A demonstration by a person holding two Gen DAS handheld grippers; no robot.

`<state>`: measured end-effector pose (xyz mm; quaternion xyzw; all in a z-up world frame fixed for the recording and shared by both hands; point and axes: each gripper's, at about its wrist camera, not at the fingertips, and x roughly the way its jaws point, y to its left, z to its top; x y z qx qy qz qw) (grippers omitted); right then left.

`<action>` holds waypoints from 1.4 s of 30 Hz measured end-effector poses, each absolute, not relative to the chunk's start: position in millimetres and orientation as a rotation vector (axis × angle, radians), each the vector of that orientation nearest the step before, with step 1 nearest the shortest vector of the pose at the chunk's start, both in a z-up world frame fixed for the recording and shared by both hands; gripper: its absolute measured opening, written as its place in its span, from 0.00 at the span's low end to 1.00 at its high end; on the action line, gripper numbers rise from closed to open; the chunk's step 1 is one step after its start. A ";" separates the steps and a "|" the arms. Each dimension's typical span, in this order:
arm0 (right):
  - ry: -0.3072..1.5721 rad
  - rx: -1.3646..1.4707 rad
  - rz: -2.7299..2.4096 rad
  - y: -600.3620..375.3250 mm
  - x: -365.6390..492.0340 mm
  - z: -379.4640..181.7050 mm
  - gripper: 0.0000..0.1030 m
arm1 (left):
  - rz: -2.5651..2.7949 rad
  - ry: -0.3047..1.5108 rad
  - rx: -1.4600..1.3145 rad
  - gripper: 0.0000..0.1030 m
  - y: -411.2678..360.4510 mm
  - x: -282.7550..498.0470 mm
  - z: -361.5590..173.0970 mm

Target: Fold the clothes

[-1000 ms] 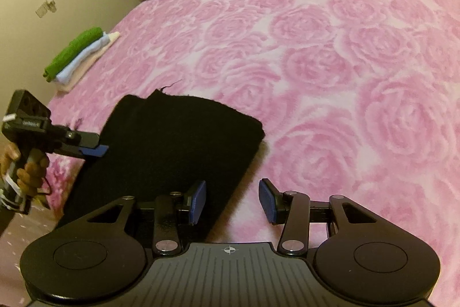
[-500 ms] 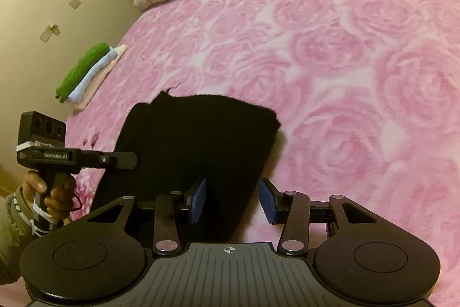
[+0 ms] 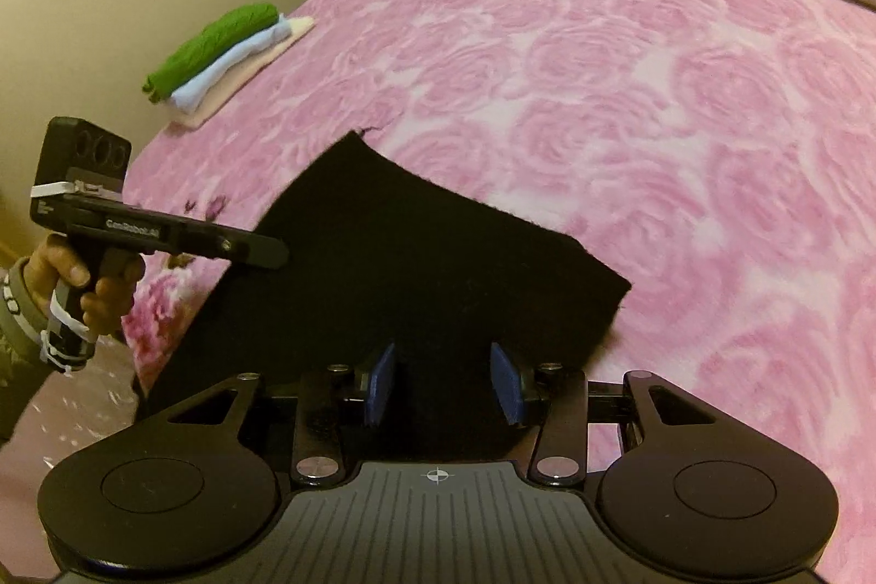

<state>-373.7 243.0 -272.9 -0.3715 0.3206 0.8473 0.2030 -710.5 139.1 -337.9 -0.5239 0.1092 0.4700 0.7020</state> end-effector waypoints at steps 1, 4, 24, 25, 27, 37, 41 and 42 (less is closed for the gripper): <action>0.886 -1.042 2.365 242.6 -375.2 -274.1 0.42 | 1.044 0.229 -1.172 0.18 138.5 -712.0 -339.6; 0.889 -1.041 2.364 243.4 -374.8 -275.6 0.42 | 1.037 0.214 -1.178 0.18 138.7 -713.4 -342.4; 0.875 -1.002 2.325 247.4 -364.5 -275.6 0.42 | 1.046 0.236 -1.159 0.18 138.2 -709.3 -340.6; 0.885 -0.992 2.311 250.9 -361.1 -277.1 0.42 | 1.044 0.238 -1.158 0.18 138.5 -708.9 -340.3; 0.917 -0.976 2.294 257.8 -354.6 -281.1 0.42 | 1.041 0.243 -1.156 0.19 140.0 -707.9 -339.9; 1.036 -0.871 2.295 277.5 -330.5 -290.2 0.42 | 1.043 0.258 -1.149 0.19 142.4 -703.4 -338.6; 1.031 -0.847 2.294 278.5 -325.7 -288.5 0.42 | 1.046 0.261 -1.144 0.19 142.5 -701.7 -337.9; 1.029 -0.832 2.286 279.0 -323.5 -287.4 0.42 | 1.047 0.262 -1.143 0.19 142.4 -701.3 -337.7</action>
